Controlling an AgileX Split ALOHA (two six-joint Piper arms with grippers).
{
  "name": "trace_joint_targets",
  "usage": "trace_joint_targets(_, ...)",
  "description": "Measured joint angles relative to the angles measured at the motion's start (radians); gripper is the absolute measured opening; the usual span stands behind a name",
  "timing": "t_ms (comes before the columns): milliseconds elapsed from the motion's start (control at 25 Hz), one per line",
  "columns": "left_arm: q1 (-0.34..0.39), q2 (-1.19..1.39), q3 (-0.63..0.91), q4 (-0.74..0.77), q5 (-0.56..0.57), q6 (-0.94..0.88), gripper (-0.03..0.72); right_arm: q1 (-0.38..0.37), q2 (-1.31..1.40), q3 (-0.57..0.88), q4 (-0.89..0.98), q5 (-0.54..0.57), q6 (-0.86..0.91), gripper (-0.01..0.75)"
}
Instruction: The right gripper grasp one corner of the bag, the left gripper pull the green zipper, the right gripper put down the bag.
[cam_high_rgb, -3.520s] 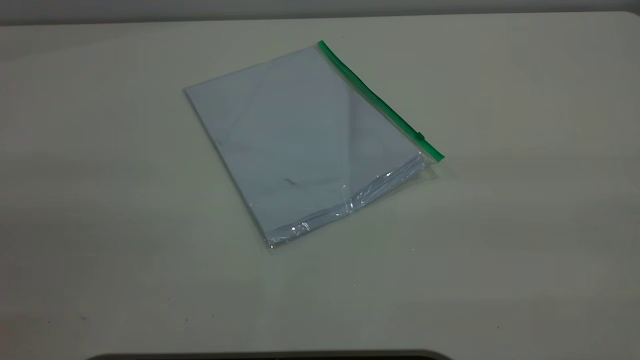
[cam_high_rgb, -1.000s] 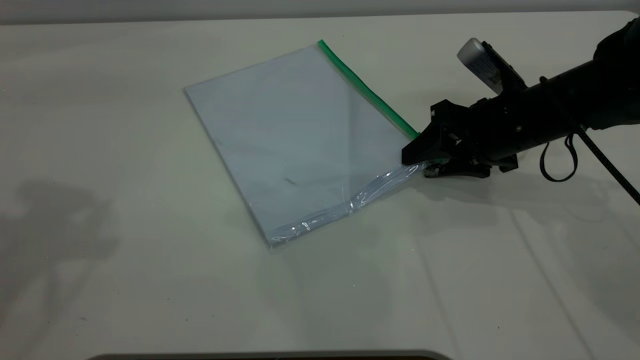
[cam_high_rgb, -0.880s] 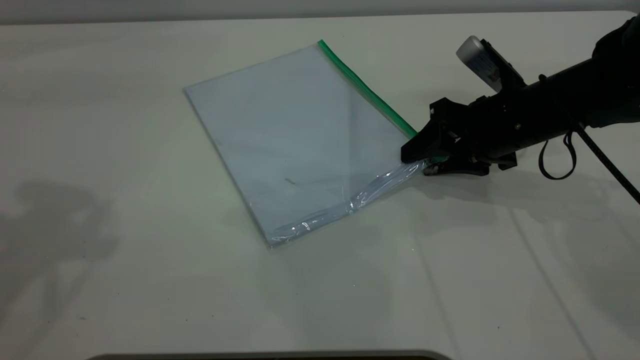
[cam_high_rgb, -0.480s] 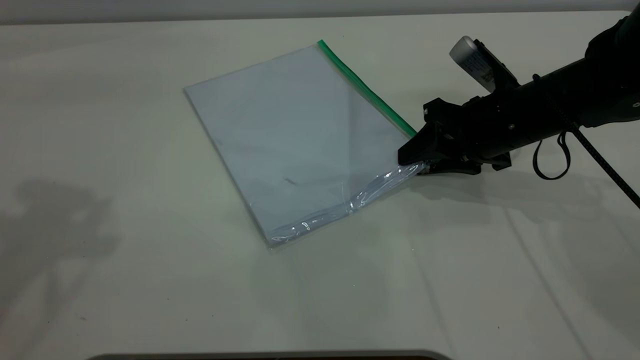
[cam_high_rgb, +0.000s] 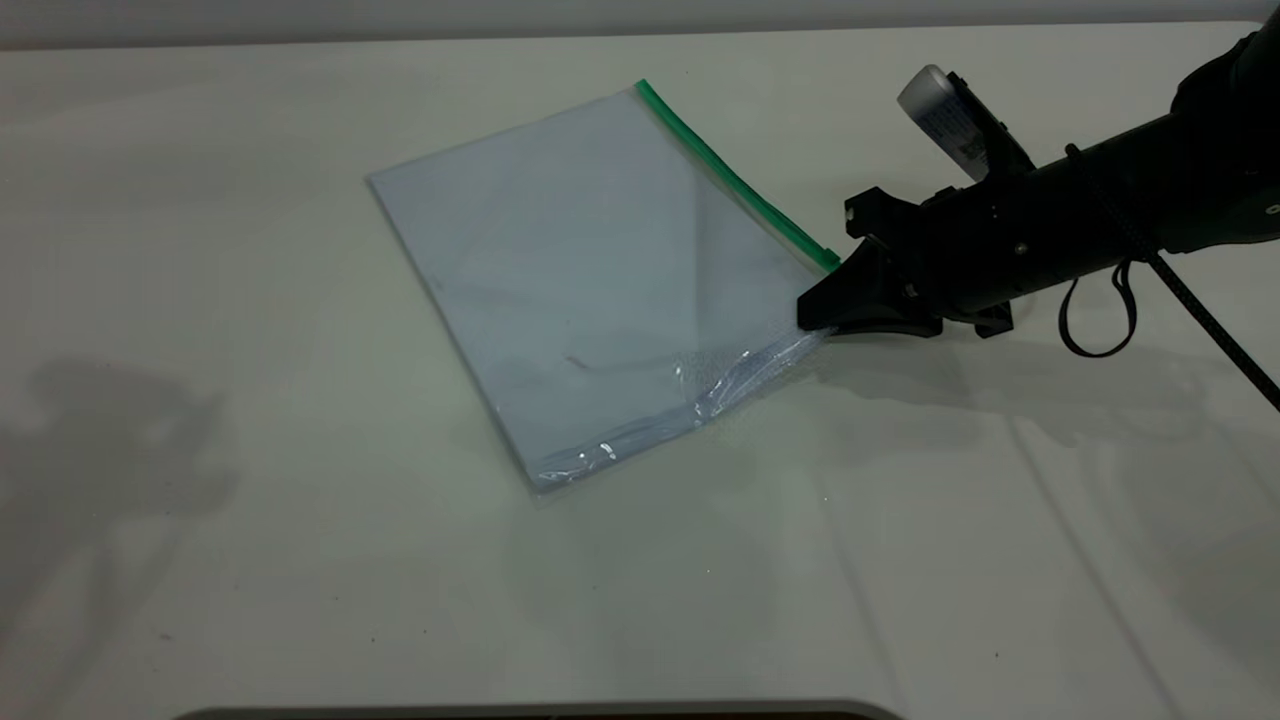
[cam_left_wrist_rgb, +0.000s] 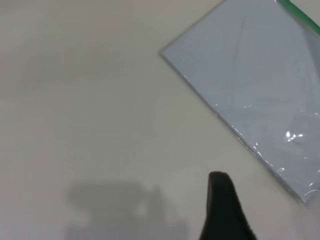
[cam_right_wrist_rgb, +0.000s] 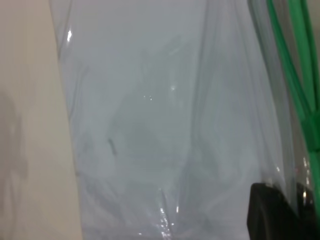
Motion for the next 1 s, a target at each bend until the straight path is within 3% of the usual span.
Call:
trace_joint_targets(160,0.0,0.0,0.0,0.0,0.0,0.0,0.523,-0.001,-0.006,-0.001,-0.074,0.079,-0.015,0.033)
trace_joint_targets(320,0.0,0.0,0.0,0.001,0.0,0.0,0.523,-0.001,-0.058,-0.001,-0.319,0.099,0.043,0.033)
trace_joint_targets(520,0.0,0.009,0.0,0.001,-0.003,0.0,0.523,-0.001,-0.189,-0.001,-0.606,-0.043,0.182,0.033)
trace_joint_targets(680,0.0,0.059,0.0,0.001,-0.021,0.006,0.523,0.0,-0.3,-0.037,-0.632,-0.169,0.2,0.033)
trace_joint_targets(840,-0.012,0.13,-0.026,-0.014,-0.052,0.041,0.523,0.033,-0.383,-0.091,-0.628,-0.18,0.165,0.033)
trace_joint_targets(1000,-0.074,0.229,-0.114,-0.064,-0.061,0.13,0.523,0.118,-0.42,-0.094,-0.645,-0.173,0.155,0.033)
